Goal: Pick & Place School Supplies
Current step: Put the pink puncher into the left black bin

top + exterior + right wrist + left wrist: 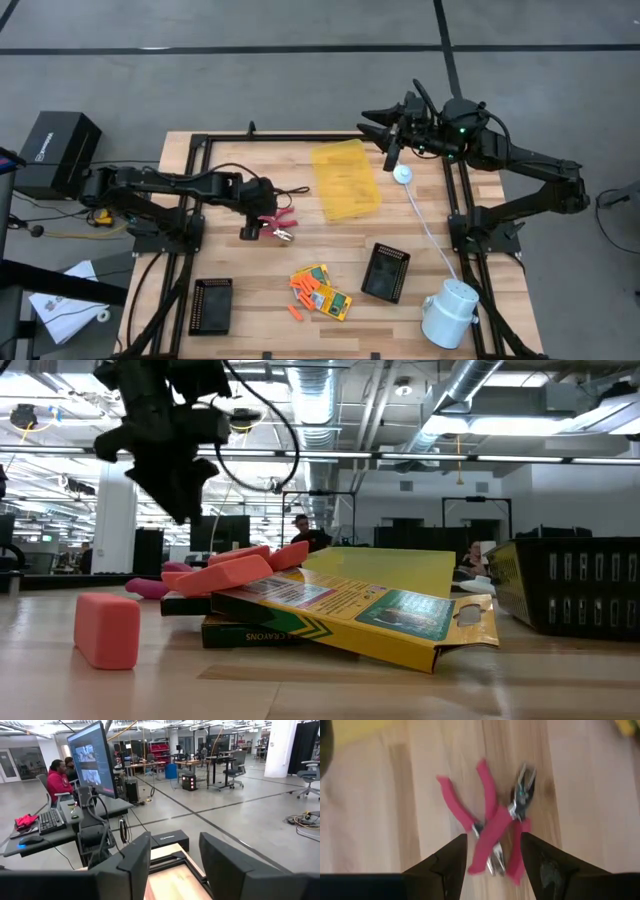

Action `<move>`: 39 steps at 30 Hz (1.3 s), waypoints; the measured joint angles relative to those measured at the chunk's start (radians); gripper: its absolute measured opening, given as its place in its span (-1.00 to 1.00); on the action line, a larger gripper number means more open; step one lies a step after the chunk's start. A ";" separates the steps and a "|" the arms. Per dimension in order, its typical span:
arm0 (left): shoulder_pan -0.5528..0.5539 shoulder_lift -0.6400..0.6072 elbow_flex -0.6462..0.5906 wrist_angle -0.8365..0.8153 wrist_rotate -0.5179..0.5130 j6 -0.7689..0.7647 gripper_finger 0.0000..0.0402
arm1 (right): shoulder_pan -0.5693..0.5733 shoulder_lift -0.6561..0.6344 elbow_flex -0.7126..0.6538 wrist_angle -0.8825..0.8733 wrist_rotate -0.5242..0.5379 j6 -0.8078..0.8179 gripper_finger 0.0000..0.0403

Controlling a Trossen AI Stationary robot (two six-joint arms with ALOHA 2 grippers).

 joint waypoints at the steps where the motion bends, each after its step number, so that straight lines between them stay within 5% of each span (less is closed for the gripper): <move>1: 0.000 0.010 0.000 -0.007 0.000 0.001 -0.12 | 0.000 0.000 0.000 0.000 0.000 0.000 -0.19; 14: 0.000 0.154 -0.003 -0.005 -0.035 0.049 -0.13 | 0.000 0.000 0.000 0.000 -0.001 0.000 -0.17; 39: 0.069 0.167 -0.003 0.021 -0.049 0.053 -0.21 | 0.020 0.000 0.000 0.000 -0.004 0.000 -0.20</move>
